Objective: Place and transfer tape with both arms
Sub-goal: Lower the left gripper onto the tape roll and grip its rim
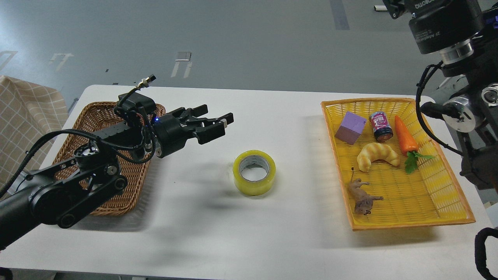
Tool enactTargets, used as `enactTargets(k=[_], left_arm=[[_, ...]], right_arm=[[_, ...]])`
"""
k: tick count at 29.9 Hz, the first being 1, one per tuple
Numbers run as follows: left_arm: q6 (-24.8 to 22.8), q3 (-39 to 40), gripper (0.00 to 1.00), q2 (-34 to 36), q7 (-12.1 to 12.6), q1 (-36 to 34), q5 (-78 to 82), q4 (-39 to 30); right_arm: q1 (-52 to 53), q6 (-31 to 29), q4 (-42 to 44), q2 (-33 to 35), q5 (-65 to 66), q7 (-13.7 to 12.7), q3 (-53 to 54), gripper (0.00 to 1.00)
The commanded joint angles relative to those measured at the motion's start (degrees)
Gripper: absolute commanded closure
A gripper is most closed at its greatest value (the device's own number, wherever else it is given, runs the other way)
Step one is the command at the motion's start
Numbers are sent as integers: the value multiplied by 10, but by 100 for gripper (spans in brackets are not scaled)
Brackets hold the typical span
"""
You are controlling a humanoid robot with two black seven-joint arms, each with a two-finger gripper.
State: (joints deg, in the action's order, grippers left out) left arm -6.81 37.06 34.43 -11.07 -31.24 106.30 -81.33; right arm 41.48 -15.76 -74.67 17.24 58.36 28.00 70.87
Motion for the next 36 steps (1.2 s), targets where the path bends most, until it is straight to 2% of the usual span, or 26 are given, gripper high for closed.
enactTargets(k=[1,4,10,14,16,23,27,36], left_arm=[[0,-62,1,20,-14,-42,8,3],[0,-96,2,19,-33,-71,8,20],[-9,-175,1,-3,-36,-135,9,70],[-63,-220,1,-51,-36,-220,8,118],[-78,-226,1,-67,-37,-236,6,131],[-124,-239,2,-123,-34,-238,2,146],[-126,-244,2,-154,-33,-235,2,165],[-125,-249,2,-161,-38,-238,0,205]], right_arm=[[2,0,0,0,0,0,0,0],[2,-1,-1,0,0,0,0,0],[3,0,-1,3,0,0,1,0],[1,0,-1,1,0,0,1,0],[1,0,-1,-1,0,0,1,0],[0,2,-2,1,0,0,1,0],[-3,4,-3,3,0,0,3,0],[-6,5,-2,3,0,0,4,0]])
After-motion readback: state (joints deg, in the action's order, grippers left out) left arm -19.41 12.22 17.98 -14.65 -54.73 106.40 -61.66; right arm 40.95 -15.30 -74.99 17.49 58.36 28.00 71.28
